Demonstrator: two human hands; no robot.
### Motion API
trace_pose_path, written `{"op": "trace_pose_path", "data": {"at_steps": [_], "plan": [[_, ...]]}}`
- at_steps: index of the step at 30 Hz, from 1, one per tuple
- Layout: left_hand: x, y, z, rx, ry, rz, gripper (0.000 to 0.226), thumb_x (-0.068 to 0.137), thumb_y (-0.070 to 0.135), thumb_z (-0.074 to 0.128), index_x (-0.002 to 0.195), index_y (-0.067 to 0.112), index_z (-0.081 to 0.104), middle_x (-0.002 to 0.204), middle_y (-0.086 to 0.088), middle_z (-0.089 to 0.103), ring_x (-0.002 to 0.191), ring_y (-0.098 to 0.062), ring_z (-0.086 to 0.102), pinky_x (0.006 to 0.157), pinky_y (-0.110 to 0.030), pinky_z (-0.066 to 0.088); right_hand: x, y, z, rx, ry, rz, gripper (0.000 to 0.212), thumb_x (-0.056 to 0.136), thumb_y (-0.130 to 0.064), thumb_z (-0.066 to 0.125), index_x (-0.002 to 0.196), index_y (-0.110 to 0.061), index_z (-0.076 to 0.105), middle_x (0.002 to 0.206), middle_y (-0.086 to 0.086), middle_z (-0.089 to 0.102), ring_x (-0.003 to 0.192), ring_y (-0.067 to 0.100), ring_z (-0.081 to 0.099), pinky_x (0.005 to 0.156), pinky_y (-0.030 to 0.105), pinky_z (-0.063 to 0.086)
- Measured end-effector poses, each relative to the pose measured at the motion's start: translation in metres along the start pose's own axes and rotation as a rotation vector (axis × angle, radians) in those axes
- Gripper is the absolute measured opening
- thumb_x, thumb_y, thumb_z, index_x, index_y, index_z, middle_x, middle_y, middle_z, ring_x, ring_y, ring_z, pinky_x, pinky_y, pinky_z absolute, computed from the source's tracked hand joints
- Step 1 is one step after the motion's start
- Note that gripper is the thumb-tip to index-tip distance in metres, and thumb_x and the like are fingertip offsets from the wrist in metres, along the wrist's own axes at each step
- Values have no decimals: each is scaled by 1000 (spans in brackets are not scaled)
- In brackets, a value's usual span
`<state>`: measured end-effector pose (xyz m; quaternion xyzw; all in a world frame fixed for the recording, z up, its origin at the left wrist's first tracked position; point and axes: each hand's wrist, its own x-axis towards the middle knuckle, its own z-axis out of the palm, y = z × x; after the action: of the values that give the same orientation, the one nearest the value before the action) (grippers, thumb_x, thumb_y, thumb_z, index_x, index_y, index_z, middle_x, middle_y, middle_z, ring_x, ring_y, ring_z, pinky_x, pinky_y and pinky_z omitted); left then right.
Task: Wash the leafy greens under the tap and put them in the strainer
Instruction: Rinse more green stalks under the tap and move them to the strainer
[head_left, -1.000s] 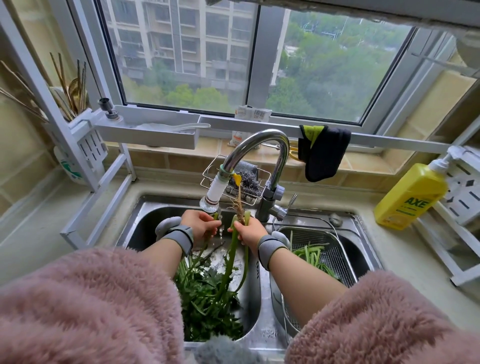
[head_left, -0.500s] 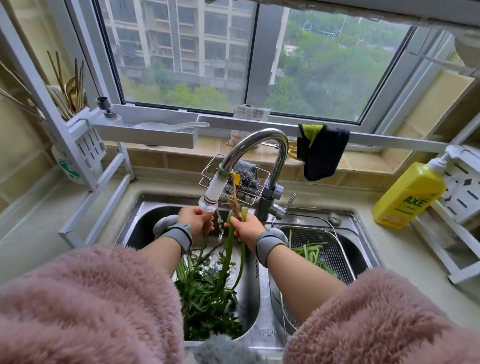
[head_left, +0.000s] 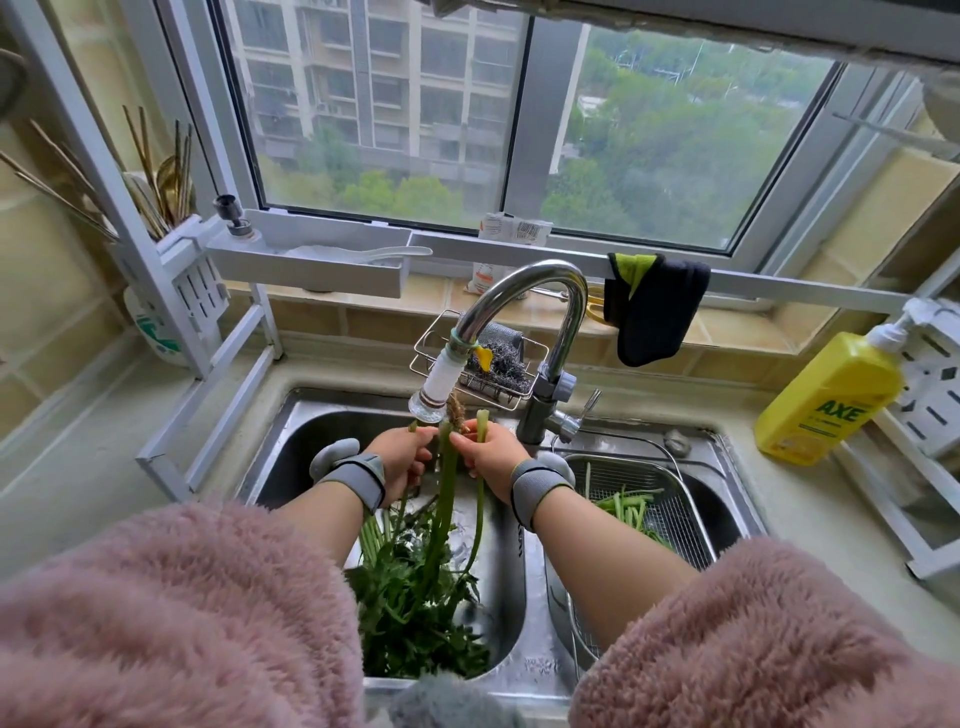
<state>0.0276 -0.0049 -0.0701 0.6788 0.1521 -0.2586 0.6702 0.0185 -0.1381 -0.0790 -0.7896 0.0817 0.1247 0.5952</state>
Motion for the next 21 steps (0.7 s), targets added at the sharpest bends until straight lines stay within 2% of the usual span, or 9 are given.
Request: {"op": "trace_pose_path", "data": {"at_steps": [2, 4, 8, 12, 14, 17, 19, 21], "plan": [[-6, -1, 2, -55, -40, -31, 26, 100, 25, 40, 88, 11, 58, 78, -8, 52, 64, -19, 49, 62, -31, 46, -3, -2, 2, -2, -12, -23, 26, 94, -9, 51, 71, -21, 49, 61, -6, 48, 53, 4, 43, 45, 9, 36], [-11, -2, 1, -31, -67, -53, 28, 101, 29, 37, 90, 15, 59, 89, -11, 57, 75, -25, 54, 69, -38, 50, -5, -3, 4, -19, -18, -25, 26, 94, -10, 51, 71, -20, 49, 63, -5, 50, 54, 3, 45, 45, 8, 37], [-12, -2, -1, -34, -126, -83, 28, 101, 30, 35, 94, 16, 58, 95, -12, 60, 84, -29, 58, 69, -40, 51, -5, -2, 5, -75, 0, -37, 24, 95, -12, 51, 73, -21, 50, 64, -7, 49, 58, 4, 44, 54, 14, 38], [-7, -4, 2, -76, -141, -95, 28, 101, 30, 36, 97, 11, 55, 90, -13, 61, 77, -27, 59, 66, -36, 49, -3, -5, 3, -340, 10, -90, 15, 97, -17, 48, 82, -17, 52, 64, -9, 45, 58, 4, 40, 47, 2, 33], [-4, -6, 3, -130, -144, -87, 26, 101, 28, 37, 98, 10, 56, 91, -14, 61, 82, -28, 61, 69, -38, 51, -3, -5, 2, -348, -14, -88, 16, 97, -18, 47, 84, -15, 55, 63, -8, 46, 56, 3, 39, 49, 5, 33], [-4, -6, 5, -174, -131, -66, 29, 101, 25, 35, 105, 6, 56, 97, -16, 62, 90, -30, 60, 78, -41, 51, -2, -3, 2, -223, -12, -36, 31, 98, -19, 44, 70, -16, 56, 59, -7, 45, 55, 6, 38, 55, 18, 33], [-3, -6, 5, -166, -88, -62, 33, 101, 26, 35, 112, 3, 55, 107, -17, 59, 100, -30, 57, 77, -38, 53, -1, 0, 5, -123, 47, -16, 26, 96, -19, 45, 77, -9, 58, 62, -5, 45, 57, 8, 39, 60, 22, 33], [-3, -5, 4, -156, -52, -72, 35, 100, 28, 37, 109, 0, 56, 112, -17, 56, 97, -28, 56, 74, -35, 54, 0, 2, 6, -94, 97, -10, 20, 94, -17, 47, 75, -16, 52, 67, -3, 48, 61, 11, 40, 63, 26, 35]]}}
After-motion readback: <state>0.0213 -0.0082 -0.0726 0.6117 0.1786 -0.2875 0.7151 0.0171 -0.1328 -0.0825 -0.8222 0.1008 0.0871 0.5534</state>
